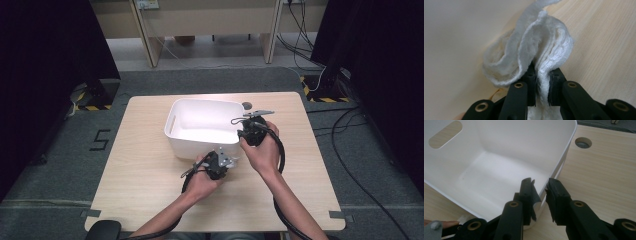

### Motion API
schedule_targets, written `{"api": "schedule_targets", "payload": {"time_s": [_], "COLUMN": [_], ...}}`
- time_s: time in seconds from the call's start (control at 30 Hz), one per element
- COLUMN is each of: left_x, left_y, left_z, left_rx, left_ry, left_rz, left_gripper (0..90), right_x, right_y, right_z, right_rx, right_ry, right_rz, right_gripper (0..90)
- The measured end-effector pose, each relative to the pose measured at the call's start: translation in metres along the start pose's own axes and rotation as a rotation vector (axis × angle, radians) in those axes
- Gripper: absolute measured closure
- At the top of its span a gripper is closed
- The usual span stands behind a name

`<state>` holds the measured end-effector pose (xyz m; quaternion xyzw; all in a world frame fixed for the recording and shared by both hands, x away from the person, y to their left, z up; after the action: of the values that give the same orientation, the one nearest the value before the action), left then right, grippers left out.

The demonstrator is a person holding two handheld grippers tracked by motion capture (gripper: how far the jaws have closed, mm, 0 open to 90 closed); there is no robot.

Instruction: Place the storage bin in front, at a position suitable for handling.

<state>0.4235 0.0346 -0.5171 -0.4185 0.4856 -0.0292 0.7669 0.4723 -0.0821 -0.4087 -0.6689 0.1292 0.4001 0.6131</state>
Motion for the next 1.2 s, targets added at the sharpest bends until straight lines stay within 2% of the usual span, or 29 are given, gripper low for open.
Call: {"api": "schedule_targets", "payload": {"time_s": [0.2,0.4,0.6,0.8,0.93,1.2], "left_x": [0.000,-0.006,-0.023,-0.044,-0.051,-0.054], "left_y": [-0.001,-0.006,-0.019,-0.035,-0.040,-0.038], "left_z": [-0.001,0.000,0.001,0.003,0.005,0.005], "left_rx": [-0.002,-0.004,-0.002,0.017,0.027,0.045], "left_ry": [0.004,0.003,-0.007,-0.027,-0.034,-0.039], "left_rz": [-0.002,-0.024,-0.074,-0.134,-0.146,-0.143], "left_gripper": [79.7,79.8,79.8,79.8,79.7,79.7], "right_x": [0.000,0.000,0.000,0.001,0.001,0.001], "right_y": [0.000,0.000,0.000,0.000,0.000,0.000], "right_z": [0.000,0.000,0.000,0.000,0.000,0.000], "right_rx": [0.001,-0.003,-0.004,-0.004,-0.008,-0.004], "right_ry": [0.000,-0.001,0.000,0.001,0.004,0.002], "right_rz": [0.000,-0.002,-0.003,-0.004,-0.003,0.000], "right_gripper": [74.6,74.6,74.5,74.5,74.2,73.9]}}
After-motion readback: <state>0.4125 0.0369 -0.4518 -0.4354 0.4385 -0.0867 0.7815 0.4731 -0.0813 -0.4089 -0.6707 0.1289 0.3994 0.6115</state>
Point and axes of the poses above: each handheld gripper's, and its own axes: x roughly forward along the jaws, y roughly out of its underside, z roughly to its left, the point moved 5 cm from there along x, roughly forward along the jaws
